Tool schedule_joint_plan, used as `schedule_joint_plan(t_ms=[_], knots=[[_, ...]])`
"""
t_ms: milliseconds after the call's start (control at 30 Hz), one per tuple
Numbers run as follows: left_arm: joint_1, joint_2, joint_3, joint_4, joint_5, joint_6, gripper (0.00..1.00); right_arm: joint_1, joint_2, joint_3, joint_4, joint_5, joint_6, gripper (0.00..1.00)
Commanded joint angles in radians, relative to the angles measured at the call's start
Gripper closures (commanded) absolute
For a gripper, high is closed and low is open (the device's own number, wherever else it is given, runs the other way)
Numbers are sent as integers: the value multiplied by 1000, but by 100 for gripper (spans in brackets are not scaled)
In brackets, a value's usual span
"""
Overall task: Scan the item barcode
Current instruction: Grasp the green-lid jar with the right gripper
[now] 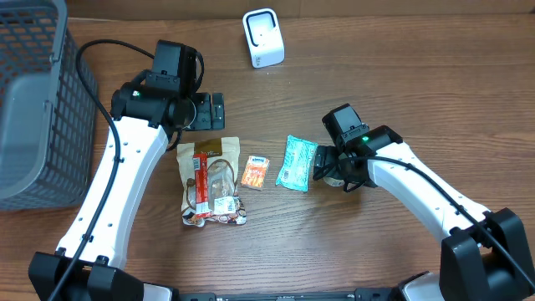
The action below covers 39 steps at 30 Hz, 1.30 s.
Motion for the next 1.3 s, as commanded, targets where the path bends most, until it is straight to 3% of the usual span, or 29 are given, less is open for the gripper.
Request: schedule_joint_plan(t_ms=[0,1267], knots=[[-1,-3,13,-2,-9,7,0,0,5,-7,4,-13,11,5],[-1,-3,13,-2,-9,7,0,0,166,-7,82,42,-4,6]])
